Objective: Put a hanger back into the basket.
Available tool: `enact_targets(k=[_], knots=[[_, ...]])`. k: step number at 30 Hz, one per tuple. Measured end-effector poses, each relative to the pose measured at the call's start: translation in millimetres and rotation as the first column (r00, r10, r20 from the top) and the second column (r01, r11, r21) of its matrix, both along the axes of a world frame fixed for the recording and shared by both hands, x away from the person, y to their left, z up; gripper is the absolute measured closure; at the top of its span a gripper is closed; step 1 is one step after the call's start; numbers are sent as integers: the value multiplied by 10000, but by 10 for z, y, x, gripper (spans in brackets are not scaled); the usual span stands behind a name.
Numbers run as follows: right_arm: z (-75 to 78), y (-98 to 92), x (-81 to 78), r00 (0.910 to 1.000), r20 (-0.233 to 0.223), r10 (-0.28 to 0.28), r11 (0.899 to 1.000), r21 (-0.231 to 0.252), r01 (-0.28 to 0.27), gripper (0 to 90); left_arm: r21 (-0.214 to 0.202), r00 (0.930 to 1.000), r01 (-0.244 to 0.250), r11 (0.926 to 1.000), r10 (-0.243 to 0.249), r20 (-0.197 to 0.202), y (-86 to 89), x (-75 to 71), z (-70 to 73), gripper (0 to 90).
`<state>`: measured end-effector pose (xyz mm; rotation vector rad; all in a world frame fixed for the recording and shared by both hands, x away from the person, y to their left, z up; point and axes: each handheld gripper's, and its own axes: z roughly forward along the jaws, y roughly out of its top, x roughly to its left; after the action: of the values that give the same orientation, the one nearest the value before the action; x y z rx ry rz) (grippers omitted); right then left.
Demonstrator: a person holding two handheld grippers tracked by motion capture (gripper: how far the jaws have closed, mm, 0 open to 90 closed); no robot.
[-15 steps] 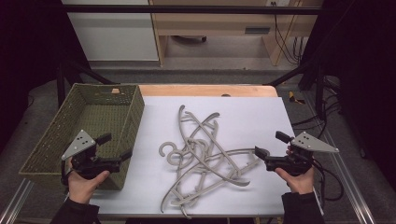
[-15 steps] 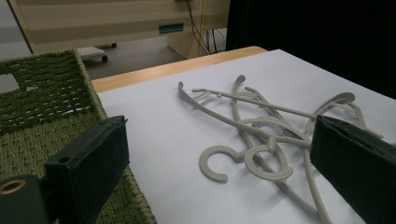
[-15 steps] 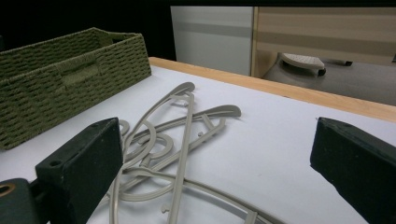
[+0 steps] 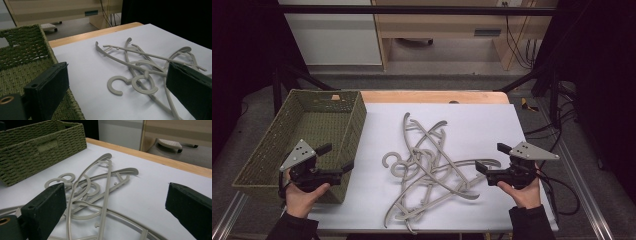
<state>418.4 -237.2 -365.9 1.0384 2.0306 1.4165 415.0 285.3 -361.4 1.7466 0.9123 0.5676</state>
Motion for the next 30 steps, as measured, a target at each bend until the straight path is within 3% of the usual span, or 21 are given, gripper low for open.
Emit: enact_targets(k=[6, 7, 13, 16, 22, 30], knots=[[-3, 204, 4, 9979, -475, 440, 9977, -495, -464, 70, 74, 10000, 44, 10000, -44, -17, -19, -1, 1, 43], [-12, 275, 11, 9952, -752, 620, 9951, -720, -674, 73, 87, 10000, 63, 9999, -63, -13, -21, -3, 5, 43], [-35, 452, 34, 9873, -1261, 966, 9874, -1126, -1110, 94, 78, 10000, 48, 10000, -48, 14, -12, -4, 10, 44], [-84, 579, 73, 9781, -1772, 1091, 9777, -1586, -1378, 118, 117, 10000, 42, 9999, -42, -8, -19, 1, 3, 43], [-170, 746, 106, 9646, -2276, 1331, 9619, -2047, -1810, 162, 106, 10000, 44, 9999, -45, 51, -19, -4, 18, 43], [-356, 937, 153, 9365, -3145, 1551, 9337, -2631, -2430, 268, 161, 10000, 57, 9999, -58, 63, -22, -10, 24, 44]])
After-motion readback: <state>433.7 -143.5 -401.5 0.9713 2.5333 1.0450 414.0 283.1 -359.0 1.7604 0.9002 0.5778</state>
